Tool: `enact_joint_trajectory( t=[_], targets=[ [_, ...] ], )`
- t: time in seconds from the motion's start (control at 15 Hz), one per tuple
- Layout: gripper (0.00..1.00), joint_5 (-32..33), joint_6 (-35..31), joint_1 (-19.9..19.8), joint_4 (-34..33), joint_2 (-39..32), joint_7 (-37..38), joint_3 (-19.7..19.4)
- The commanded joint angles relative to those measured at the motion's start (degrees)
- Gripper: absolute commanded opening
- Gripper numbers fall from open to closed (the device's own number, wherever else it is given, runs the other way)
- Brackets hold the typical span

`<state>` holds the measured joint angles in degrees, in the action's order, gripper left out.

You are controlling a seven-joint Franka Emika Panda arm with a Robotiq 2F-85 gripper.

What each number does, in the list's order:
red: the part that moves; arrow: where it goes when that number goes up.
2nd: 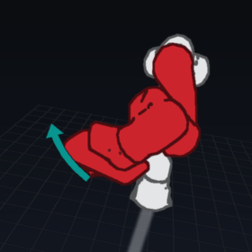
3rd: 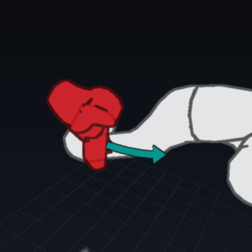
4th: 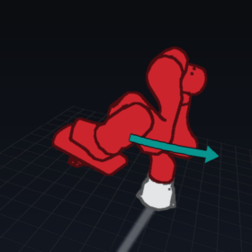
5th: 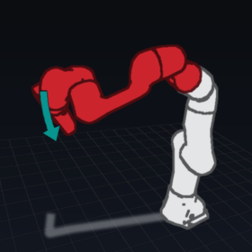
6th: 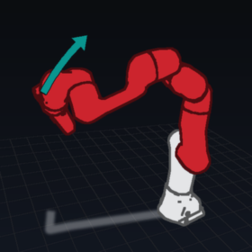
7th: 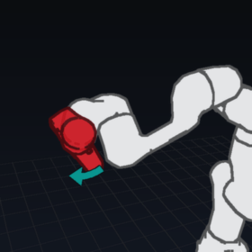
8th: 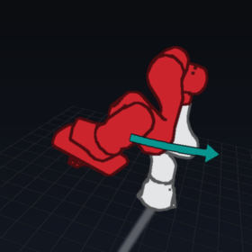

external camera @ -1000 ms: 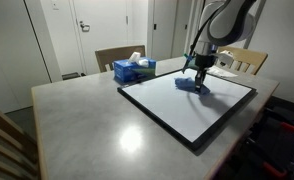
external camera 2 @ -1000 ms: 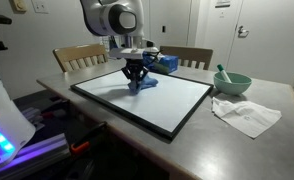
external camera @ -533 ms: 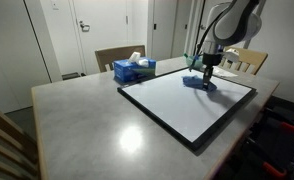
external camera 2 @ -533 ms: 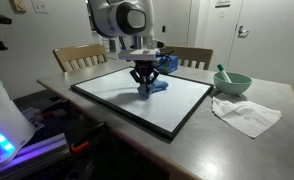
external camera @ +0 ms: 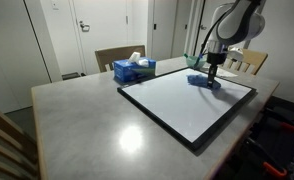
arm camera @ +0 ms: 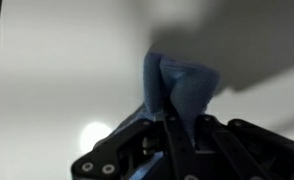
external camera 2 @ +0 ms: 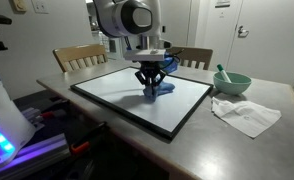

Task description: Use the blue towel to wipe the white board

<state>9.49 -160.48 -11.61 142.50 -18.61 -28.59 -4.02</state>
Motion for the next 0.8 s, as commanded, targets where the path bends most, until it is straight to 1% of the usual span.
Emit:
enact_joint_trajectory(
  t=[0.0,0.13,0.27,0.53,0.73],
  targets=[
    [0.03,1.78,0.55,0.2,-0.78,-0.86,1.17,-0.7],
    [0.03,3.92,0.17,0.47,-1.88,-2.37,1.69,-2.45],
    [0.03,5.35,-0.19,-0.66,-3.29,-4.12,1.09,-3.78],
    [0.03,3.56,-0.47,-4.8,-5.92,-6.5,-2.91,-3.34],
    [0.03,3.59,1.07,-7.9,-8.05,-7.88,-8.16,-2.44]
  ],
)
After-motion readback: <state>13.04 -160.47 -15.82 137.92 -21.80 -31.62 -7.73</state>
